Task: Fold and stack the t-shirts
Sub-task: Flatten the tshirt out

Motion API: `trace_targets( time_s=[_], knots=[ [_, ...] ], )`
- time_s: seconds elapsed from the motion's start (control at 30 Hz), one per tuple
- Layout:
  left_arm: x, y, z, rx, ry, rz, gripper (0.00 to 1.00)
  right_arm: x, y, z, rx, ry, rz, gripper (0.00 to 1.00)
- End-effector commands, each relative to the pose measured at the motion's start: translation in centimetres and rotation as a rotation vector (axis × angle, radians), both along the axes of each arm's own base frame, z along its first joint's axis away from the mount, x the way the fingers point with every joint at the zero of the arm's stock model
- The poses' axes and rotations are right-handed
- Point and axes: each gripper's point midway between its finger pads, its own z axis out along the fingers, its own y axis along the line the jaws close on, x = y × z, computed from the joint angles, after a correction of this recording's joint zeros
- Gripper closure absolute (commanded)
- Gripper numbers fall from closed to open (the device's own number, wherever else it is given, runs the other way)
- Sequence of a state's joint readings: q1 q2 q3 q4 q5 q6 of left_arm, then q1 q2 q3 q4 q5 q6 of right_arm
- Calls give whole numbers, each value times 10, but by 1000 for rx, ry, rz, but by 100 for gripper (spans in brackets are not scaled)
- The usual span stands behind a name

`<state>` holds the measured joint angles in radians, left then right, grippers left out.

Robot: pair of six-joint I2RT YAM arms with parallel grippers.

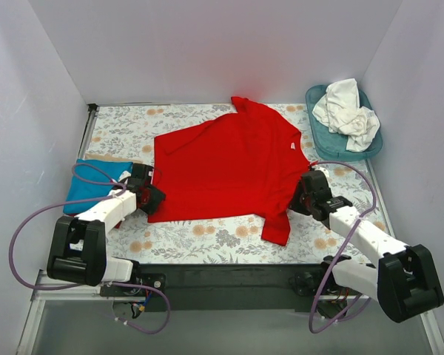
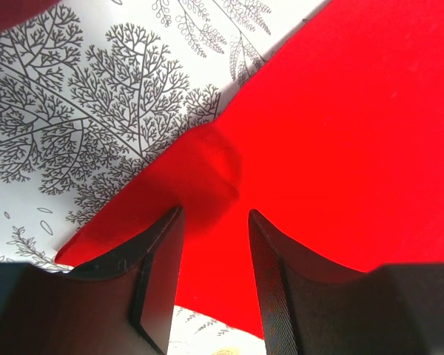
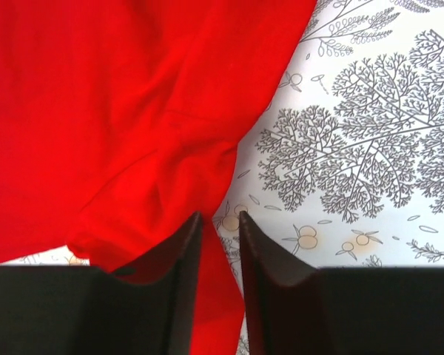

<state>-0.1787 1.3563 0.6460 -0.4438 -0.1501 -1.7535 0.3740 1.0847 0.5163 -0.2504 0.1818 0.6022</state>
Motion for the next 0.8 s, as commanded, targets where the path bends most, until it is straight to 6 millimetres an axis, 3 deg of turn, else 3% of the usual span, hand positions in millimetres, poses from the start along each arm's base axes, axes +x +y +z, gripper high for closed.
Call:
trace_targets(
  time_s=[0.0, 0.17, 0.33, 0.43, 0.47, 0.57, 0.67, 0.77],
  knots=[
    [-6, 10, -14, 51, 38, 33, 61, 24, 4, 18, 18, -67, -19, 71],
    [-11, 16, -23, 83, 75, 46, 61, 23, -13, 16, 7, -74, -49, 92],
    [-16, 25, -27, 132, 108, 63, 62, 17, -36, 20, 20, -84, -78, 99],
    [-17, 26, -26, 134, 107, 64, 62, 15, -32, 19, 69, -69, -70, 85],
    [-17, 25, -26, 129, 106, 62, 62, 15, -28, 19, 88, -66, -60, 69],
    [-15, 23, -24, 120, 103, 58, 62, 18, -15, 20, 157, -69, -35, 47],
    [-15, 23, -23, 121, 99, 55, 62, 23, -10, 17, 189, -69, -43, 37],
    [-14, 23, -23, 121, 98, 54, 62, 27, -5, 11, 223, -62, -46, 39]
  ],
)
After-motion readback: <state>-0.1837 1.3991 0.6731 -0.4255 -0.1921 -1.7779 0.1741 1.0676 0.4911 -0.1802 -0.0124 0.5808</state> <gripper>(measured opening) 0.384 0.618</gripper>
